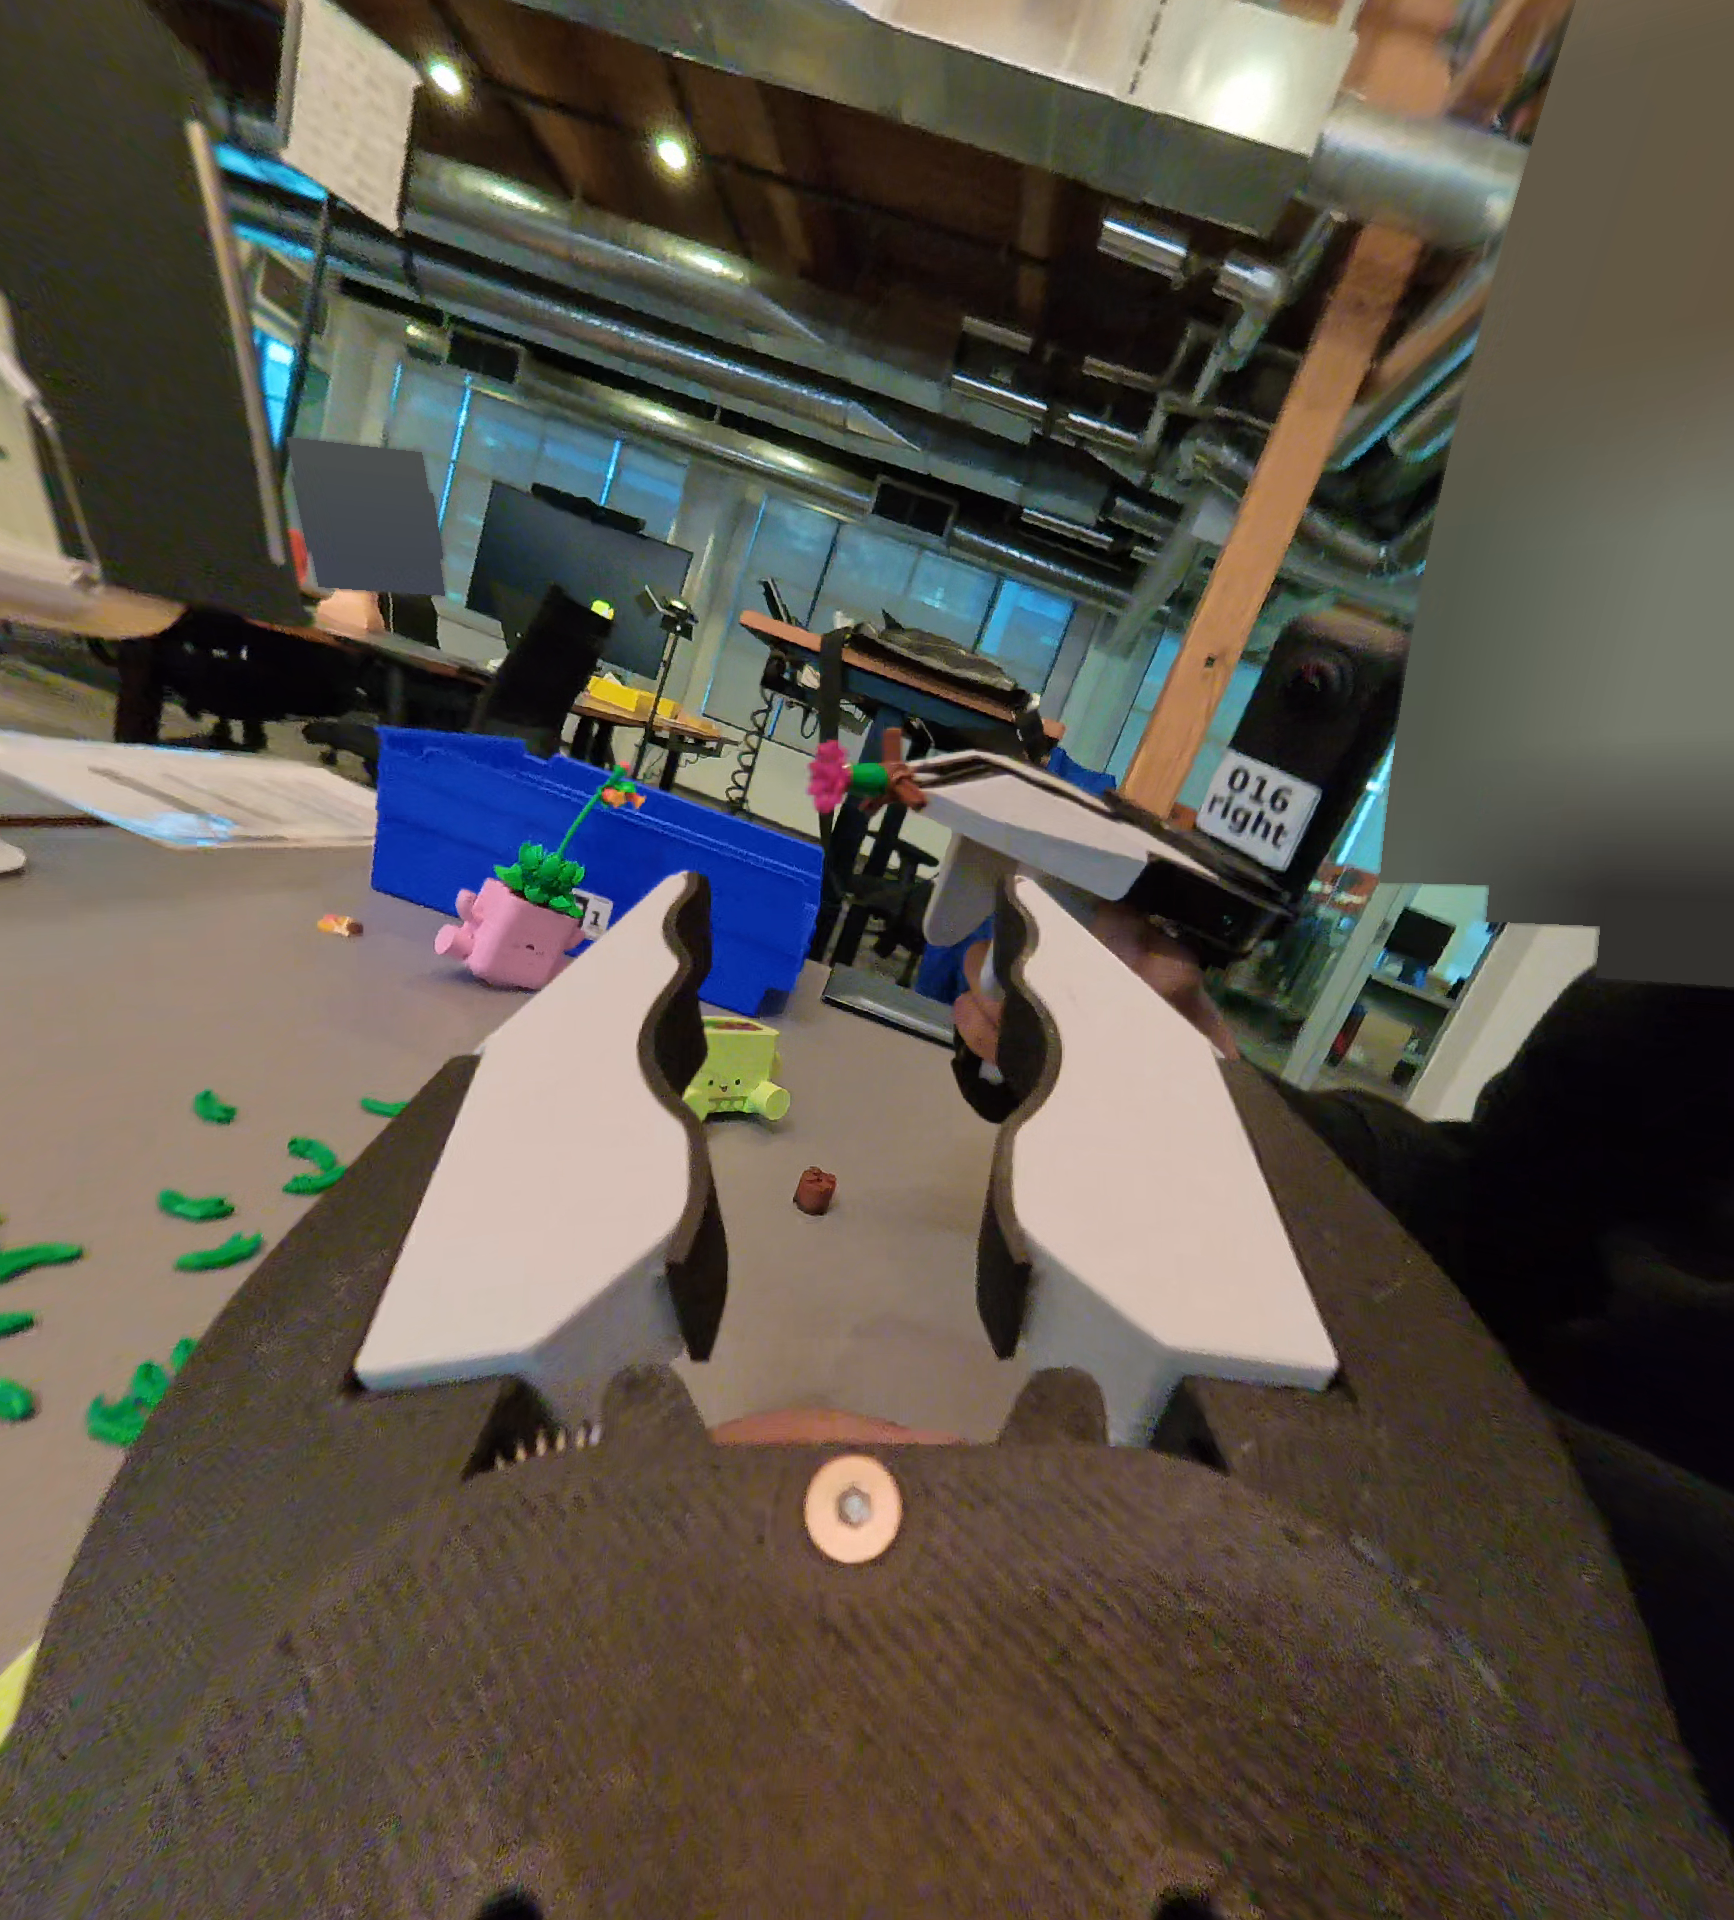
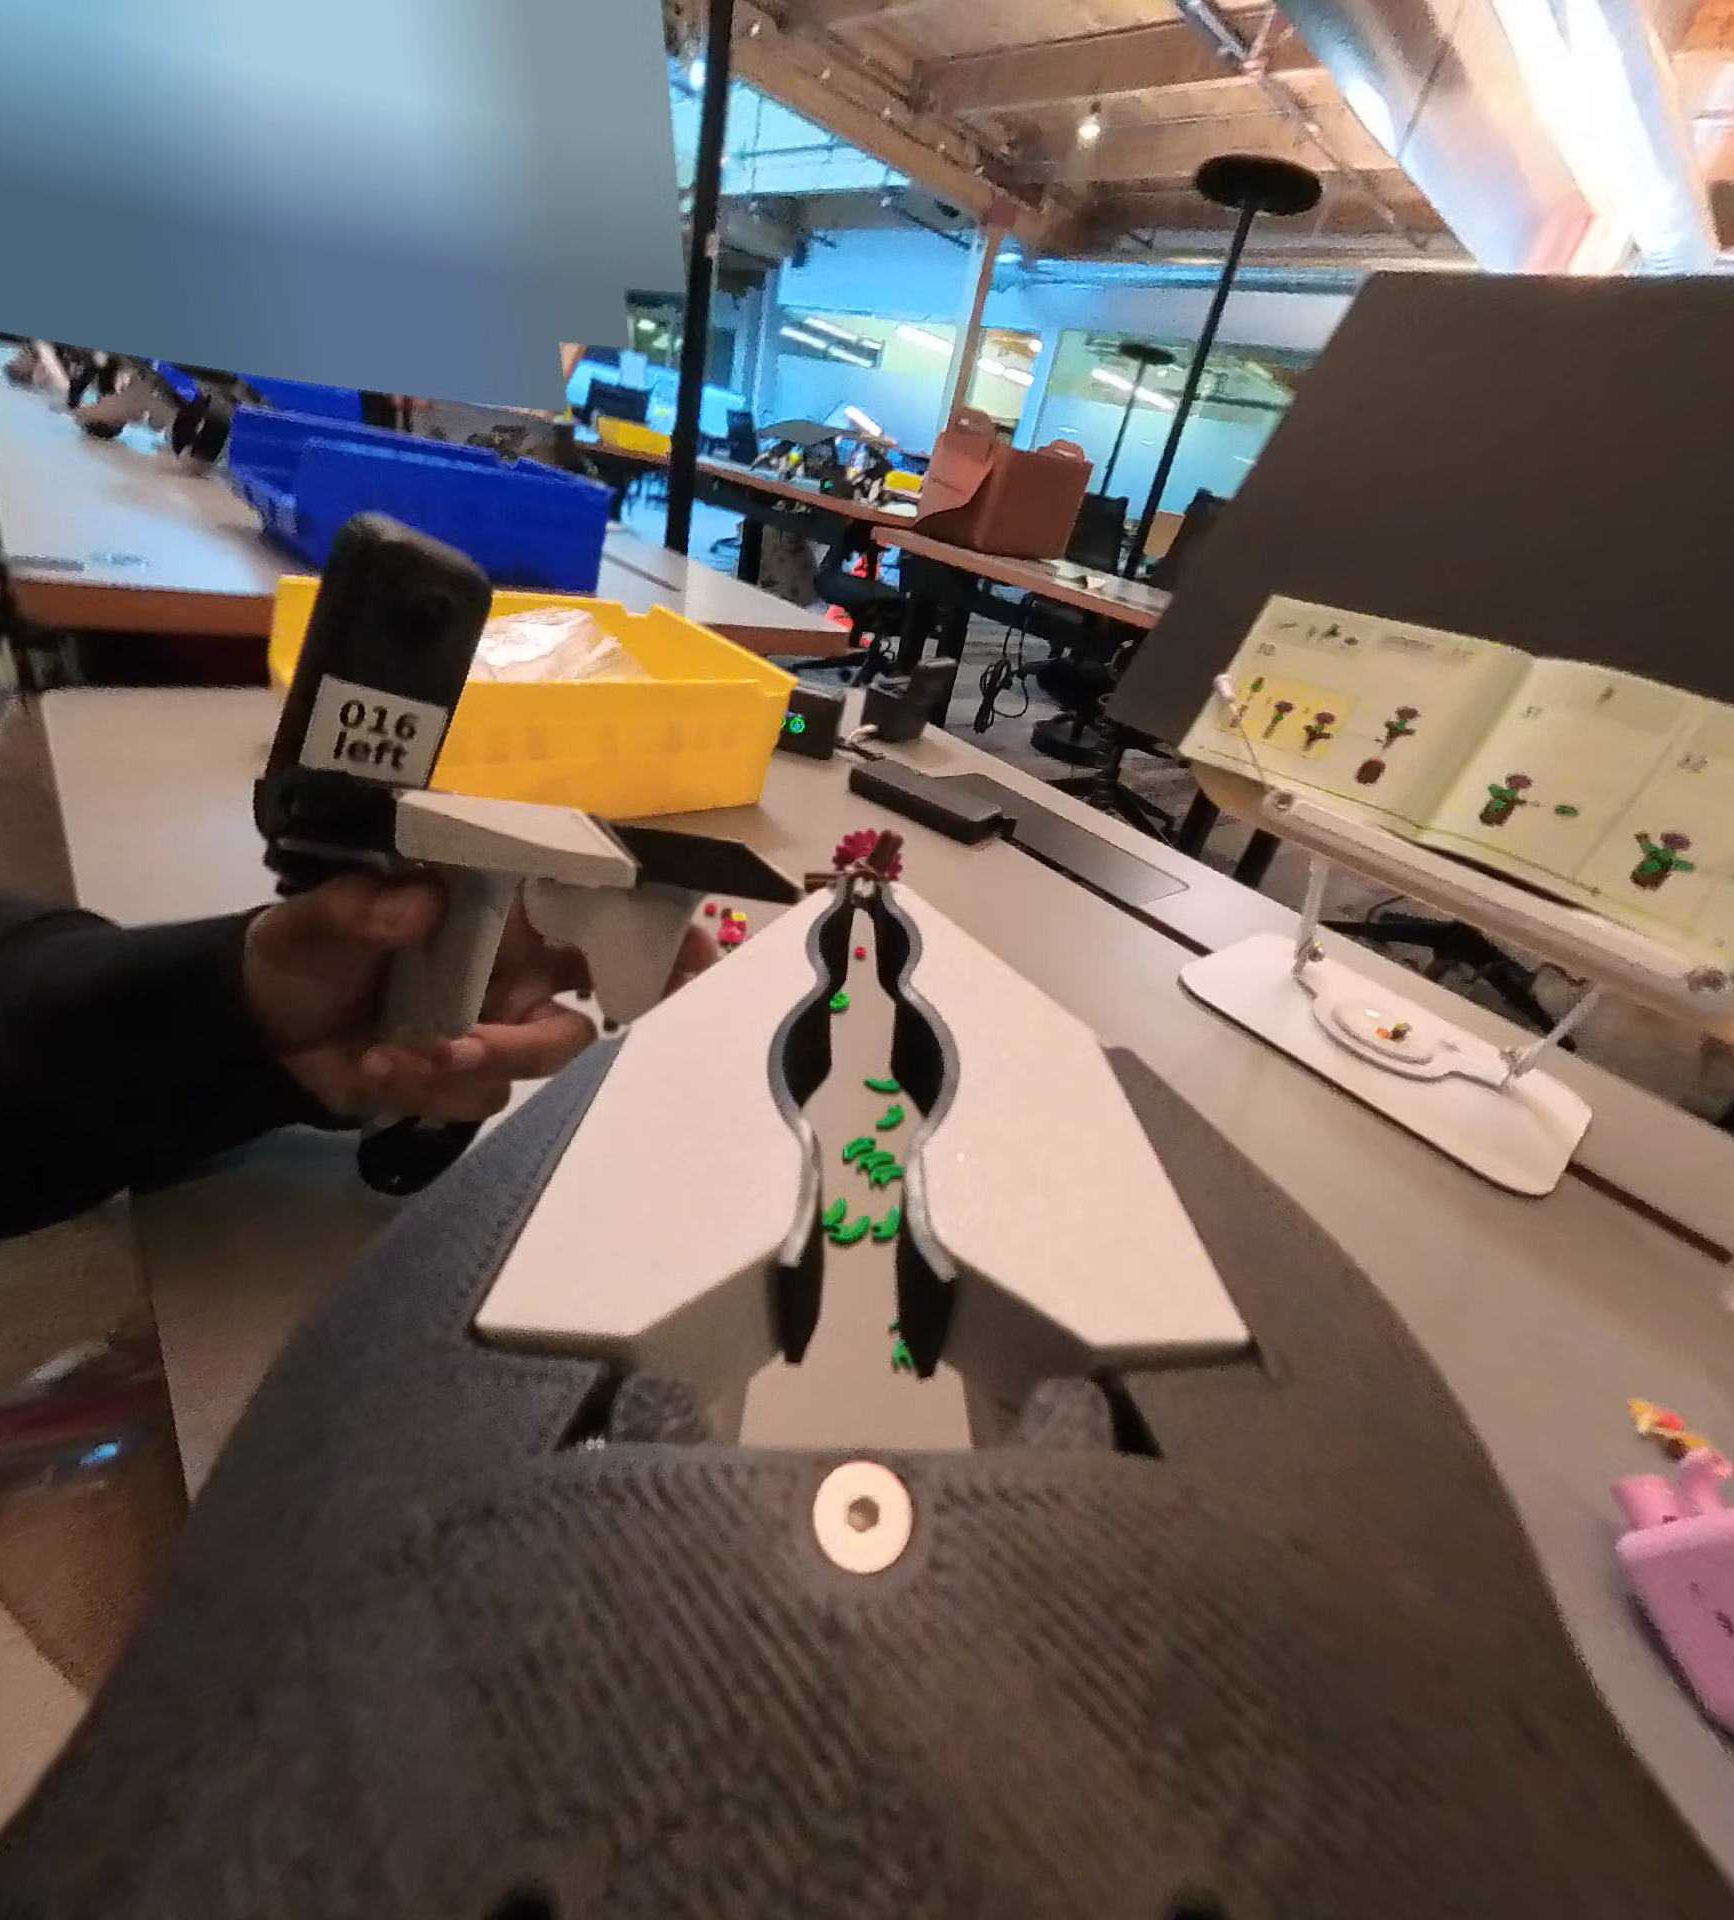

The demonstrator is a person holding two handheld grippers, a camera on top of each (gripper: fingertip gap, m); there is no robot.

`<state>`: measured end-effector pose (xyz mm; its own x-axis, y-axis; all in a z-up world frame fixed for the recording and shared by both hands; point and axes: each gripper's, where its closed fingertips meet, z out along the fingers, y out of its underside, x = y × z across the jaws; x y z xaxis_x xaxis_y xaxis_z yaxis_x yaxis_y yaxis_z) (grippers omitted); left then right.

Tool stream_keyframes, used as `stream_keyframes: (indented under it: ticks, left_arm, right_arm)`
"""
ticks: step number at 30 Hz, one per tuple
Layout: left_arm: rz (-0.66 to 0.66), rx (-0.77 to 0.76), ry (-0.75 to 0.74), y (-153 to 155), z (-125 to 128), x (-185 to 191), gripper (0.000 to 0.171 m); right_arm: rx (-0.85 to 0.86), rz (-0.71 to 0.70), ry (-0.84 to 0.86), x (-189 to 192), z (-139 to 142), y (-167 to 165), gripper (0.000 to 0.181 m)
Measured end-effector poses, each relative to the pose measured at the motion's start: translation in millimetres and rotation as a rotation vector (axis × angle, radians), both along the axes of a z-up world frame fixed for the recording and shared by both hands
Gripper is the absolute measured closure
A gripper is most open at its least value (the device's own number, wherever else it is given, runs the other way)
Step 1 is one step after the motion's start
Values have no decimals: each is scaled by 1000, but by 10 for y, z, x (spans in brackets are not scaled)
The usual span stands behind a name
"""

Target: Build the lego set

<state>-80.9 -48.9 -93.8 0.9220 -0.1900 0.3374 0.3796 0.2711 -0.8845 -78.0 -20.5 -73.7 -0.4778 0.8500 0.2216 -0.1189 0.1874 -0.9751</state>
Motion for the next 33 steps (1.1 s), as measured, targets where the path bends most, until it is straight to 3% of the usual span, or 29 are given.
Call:
stream_keyframes:
  ticks: [5, 10, 17, 22, 26, 33]
  left_arm:
    - [51, 25, 82, 98, 82, 144, 115]
    - [121, 88, 49, 93, 182, 117, 115]
    - [116, 61, 7, 101, 127, 59, 126]
    - [97, 55, -16, 82, 107, 30, 131]
    - [71, 88, -51, 28, 123, -3, 149]
    - [70, 73, -45, 62, 103, 22, 147]
  right_arm:
    - [57, 8, 48, 55, 74, -122, 179]
    - [165, -34, 60, 28, -55, -194, 179]
    - [313, -91, 125, -35, -116, -301, 179]
    - [332, -97, 131, -42, -135, -321, 179]
    - [282, -55, 112, 1, -94, -346, 179]
    - [347, -90, 152, 12, -88, -308, 179]
